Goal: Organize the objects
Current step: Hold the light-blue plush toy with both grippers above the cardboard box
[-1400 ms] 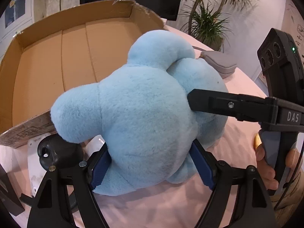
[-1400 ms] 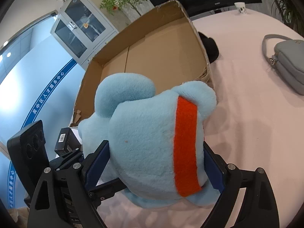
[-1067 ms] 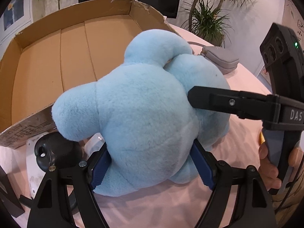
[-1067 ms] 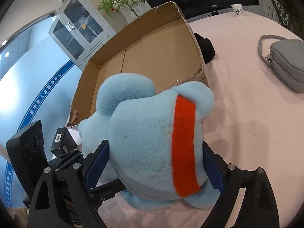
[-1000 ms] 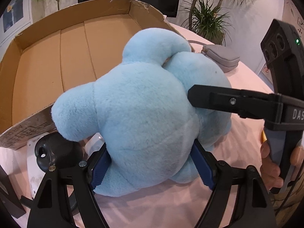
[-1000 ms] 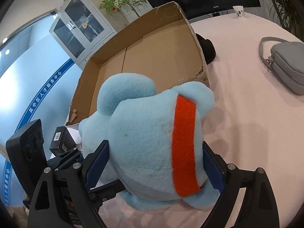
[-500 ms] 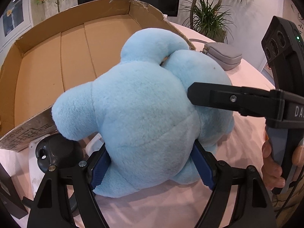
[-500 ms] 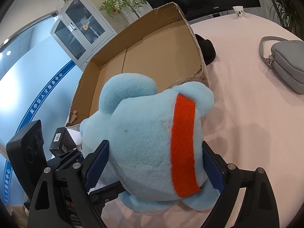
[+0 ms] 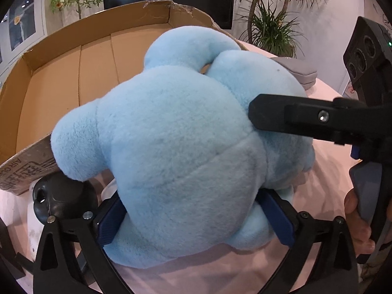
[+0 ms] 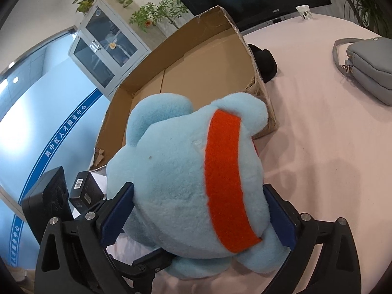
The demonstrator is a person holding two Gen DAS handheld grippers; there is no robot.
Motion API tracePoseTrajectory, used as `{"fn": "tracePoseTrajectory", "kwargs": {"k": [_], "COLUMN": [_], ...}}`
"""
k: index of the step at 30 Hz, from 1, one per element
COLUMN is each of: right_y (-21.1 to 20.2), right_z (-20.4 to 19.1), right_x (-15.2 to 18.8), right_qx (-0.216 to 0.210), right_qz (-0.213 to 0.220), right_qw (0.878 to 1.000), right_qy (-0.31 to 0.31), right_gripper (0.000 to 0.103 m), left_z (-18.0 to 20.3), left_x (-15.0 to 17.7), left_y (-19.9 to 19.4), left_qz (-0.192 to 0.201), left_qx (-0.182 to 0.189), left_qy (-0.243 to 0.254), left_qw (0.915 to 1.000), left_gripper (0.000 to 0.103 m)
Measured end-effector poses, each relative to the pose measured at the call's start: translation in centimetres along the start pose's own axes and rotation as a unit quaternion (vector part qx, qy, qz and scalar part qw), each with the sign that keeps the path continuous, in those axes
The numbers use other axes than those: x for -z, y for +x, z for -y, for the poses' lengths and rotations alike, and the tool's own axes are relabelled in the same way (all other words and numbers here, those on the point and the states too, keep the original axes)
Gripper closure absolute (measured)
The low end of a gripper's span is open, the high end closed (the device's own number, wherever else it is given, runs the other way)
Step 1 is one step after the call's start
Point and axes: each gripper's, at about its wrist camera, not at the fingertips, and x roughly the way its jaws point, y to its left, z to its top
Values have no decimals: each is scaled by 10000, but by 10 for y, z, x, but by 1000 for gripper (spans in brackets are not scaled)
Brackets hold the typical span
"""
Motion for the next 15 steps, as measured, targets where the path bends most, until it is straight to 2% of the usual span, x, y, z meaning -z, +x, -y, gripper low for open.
{"fn": "tracePoseTrajectory", "kwargs": {"k": [15], "right_y": [3], "right_z": [-5], "right_x": [1], "right_qx": [4], "right_qz": [158], "right_qw": [9998], "right_qy": [-98], "right_gripper": [2], "left_z": [-6], "left_x": [5], "left_y": [-4], "left_qz": [90], "left_qx": [111], "left_qy": [-57], "left_qw": [9999], "left_gripper": [1]}}
